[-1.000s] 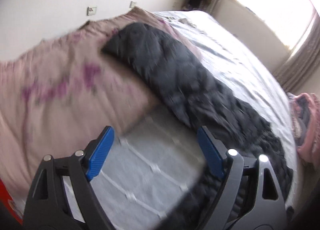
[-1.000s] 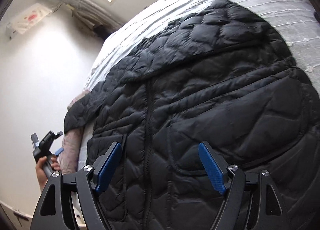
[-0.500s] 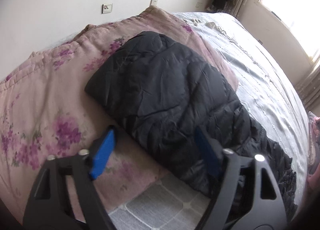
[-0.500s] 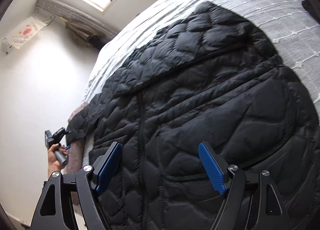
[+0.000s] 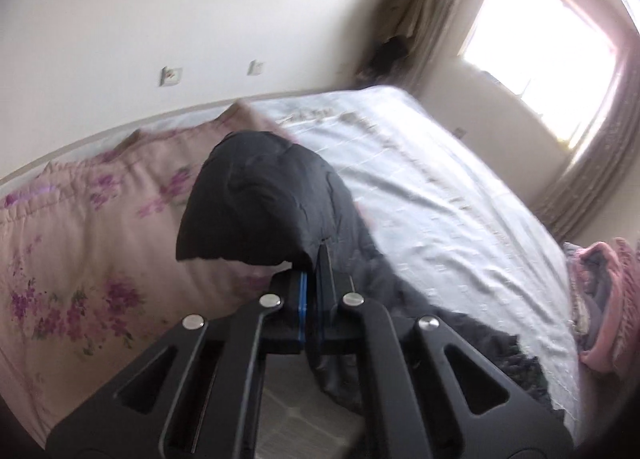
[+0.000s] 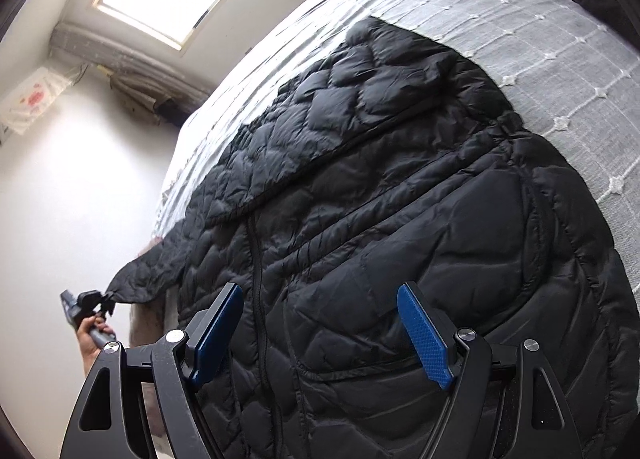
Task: Fold large clothes
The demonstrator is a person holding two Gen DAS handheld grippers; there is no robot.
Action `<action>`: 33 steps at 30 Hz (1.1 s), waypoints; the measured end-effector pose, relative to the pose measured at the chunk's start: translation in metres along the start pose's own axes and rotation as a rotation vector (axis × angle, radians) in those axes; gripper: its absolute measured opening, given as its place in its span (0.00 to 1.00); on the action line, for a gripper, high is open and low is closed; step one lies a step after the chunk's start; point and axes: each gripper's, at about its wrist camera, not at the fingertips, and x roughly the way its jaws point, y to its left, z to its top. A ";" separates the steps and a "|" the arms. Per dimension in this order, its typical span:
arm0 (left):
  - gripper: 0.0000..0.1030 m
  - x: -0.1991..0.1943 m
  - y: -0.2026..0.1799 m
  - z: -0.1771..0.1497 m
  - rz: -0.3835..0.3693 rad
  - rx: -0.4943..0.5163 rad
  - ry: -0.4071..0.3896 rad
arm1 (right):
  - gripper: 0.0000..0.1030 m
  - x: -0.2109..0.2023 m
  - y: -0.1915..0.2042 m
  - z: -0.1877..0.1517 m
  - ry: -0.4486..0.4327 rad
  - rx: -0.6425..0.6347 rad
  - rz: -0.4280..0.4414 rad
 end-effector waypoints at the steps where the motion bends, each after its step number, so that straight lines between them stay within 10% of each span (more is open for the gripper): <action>1: 0.04 -0.012 -0.016 0.000 -0.030 0.021 -0.019 | 0.78 -0.003 -0.004 0.002 -0.006 0.019 0.003; 11: 0.04 -0.096 -0.175 -0.064 -0.306 0.283 -0.081 | 0.78 -0.023 -0.024 0.012 -0.040 0.102 0.043; 22: 0.05 -0.071 -0.286 -0.212 -0.439 0.489 0.109 | 0.78 -0.037 -0.047 0.022 -0.069 0.173 0.043; 29: 0.39 -0.059 -0.315 -0.283 -0.496 0.634 0.229 | 0.78 -0.038 -0.047 0.023 -0.063 0.162 0.034; 33: 0.42 -0.064 -0.315 -0.304 -0.516 0.689 0.276 | 0.78 -0.039 -0.050 0.023 -0.060 0.164 0.033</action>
